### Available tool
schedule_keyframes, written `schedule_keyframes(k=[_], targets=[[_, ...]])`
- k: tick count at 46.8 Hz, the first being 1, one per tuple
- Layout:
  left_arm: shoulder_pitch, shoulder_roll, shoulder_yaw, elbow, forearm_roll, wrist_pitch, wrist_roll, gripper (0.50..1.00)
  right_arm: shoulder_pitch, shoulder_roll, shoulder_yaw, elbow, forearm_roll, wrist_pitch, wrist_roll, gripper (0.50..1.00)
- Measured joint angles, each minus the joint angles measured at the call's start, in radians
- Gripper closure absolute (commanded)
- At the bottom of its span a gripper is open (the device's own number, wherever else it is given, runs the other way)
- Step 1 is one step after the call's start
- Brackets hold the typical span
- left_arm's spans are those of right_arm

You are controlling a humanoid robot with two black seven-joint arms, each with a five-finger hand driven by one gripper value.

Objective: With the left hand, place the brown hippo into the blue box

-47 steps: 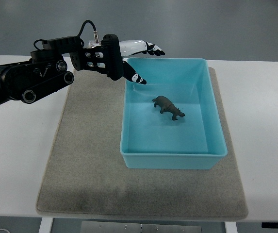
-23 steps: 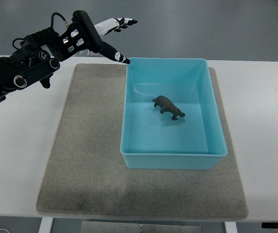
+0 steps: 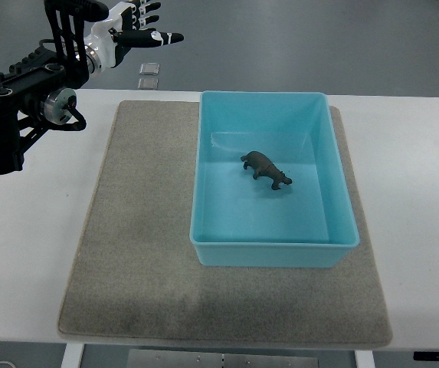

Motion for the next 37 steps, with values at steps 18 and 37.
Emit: schedule_keyframes(k=[18, 37], targets=[[0.011, -0.037, -0.006, 0.041, -0.440, 0.050, 0.098, 0.506, 0.000, 0.000, 0.000, 0.000, 0.000, 0.000, 0.000, 0.564], [0.068, -0.127, -0.114, 0.255, -0.492, -0.188, 0.109, 0.506, 0.000, 0.000, 0.000, 0.000, 0.000, 0.000, 0.000, 0.564]])
